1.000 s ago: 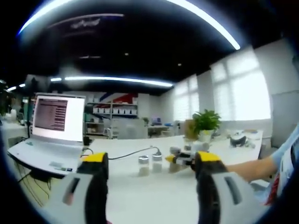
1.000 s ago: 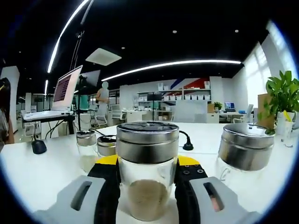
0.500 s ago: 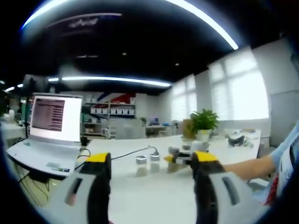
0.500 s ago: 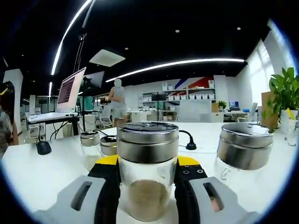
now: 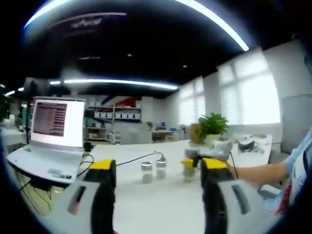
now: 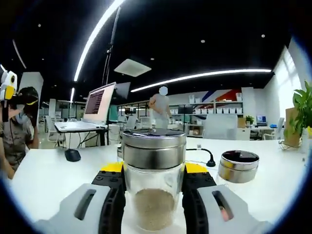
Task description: Rotate the seasoning bottle until the label or dispensing opening points toward the visible target arrow and the bottle remains upright within the marked orientation range
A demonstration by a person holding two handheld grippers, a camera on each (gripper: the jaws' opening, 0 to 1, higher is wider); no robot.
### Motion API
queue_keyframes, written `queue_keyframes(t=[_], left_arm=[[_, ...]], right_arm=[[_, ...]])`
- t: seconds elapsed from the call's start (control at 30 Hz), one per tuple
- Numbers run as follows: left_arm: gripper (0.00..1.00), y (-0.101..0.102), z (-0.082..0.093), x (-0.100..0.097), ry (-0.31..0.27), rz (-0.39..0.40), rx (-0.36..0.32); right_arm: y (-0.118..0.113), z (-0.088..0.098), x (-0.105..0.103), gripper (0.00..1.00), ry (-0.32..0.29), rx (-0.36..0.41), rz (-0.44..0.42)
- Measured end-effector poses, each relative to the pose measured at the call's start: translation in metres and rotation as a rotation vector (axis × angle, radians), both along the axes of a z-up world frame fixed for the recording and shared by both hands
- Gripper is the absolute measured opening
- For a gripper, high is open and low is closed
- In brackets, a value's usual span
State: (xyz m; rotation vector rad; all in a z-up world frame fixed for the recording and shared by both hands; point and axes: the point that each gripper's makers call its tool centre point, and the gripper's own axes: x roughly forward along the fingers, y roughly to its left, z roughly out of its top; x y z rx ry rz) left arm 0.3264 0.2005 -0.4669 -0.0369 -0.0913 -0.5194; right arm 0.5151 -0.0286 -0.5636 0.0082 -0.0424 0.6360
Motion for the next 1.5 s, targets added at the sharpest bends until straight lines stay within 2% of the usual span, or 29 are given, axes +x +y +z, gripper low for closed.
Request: queue_keyframes(t=[0.13,0.3,0.4,0.5,0.57,0.63,0.67,0.73,0.9,1.1,1.3,1.37,1.5], left_arm=[[0.74,-0.001,-0.001,0.0,0.009,-0.005,0.0],[0.74,-0.002,-0.002,0.001,0.013,-0.009,0.0],[0.74,-0.003,-0.003,0.0,0.018,-0.014,0.001],[0.75,-0.004,-0.003,0.0,0.016,-0.014,0.001],[0.75,-0.004,-0.003,-0.001,0.009,-0.006,0.024],[0.75,-0.005,-0.004,-0.001,0.01,-0.007,0.033],[0.75,-0.006,-0.004,-0.001,0.012,-0.011,0.031],[0.75,-0.006,-0.004,-0.001,0.017,-0.019,0.018],[0.75,-0.003,-0.006,0.002,0.024,-0.007,0.015],[0.75,-0.003,-0.004,0.0,0.021,-0.013,0.011],[0.75,-0.002,-0.004,0.0,0.024,-0.012,0.011],[0.75,-0.002,-0.004,0.001,0.026,-0.009,0.014],[0.75,-0.003,-0.004,0.0,0.025,-0.01,0.012]], right_arm=[[0.007,-0.004,-0.019,0.44,0.01,-0.043,0.071],[0.011,-0.006,-0.035,0.44,-0.013,-0.031,0.121],[0.015,-0.012,-0.043,0.44,0.021,-0.017,0.159],[0.017,-0.016,-0.051,0.44,0.023,-0.013,0.187],[0.018,-0.019,-0.054,0.44,0.022,-0.013,0.206],[0.02,-0.022,-0.057,0.44,0.062,0.019,0.232],[0.02,-0.021,-0.057,0.44,0.066,0.049,0.237],[0.018,-0.021,-0.058,0.44,0.059,0.055,0.236],[0.024,-0.026,-0.065,0.44,0.033,-0.035,0.256],[0.027,-0.024,-0.071,0.43,0.008,-0.012,0.272],[0.028,-0.033,-0.073,0.43,0.028,-0.037,0.273],[0.025,-0.032,-0.073,0.43,0.033,-0.009,0.266],[0.023,-0.031,-0.076,0.43,0.034,-0.005,0.267]])
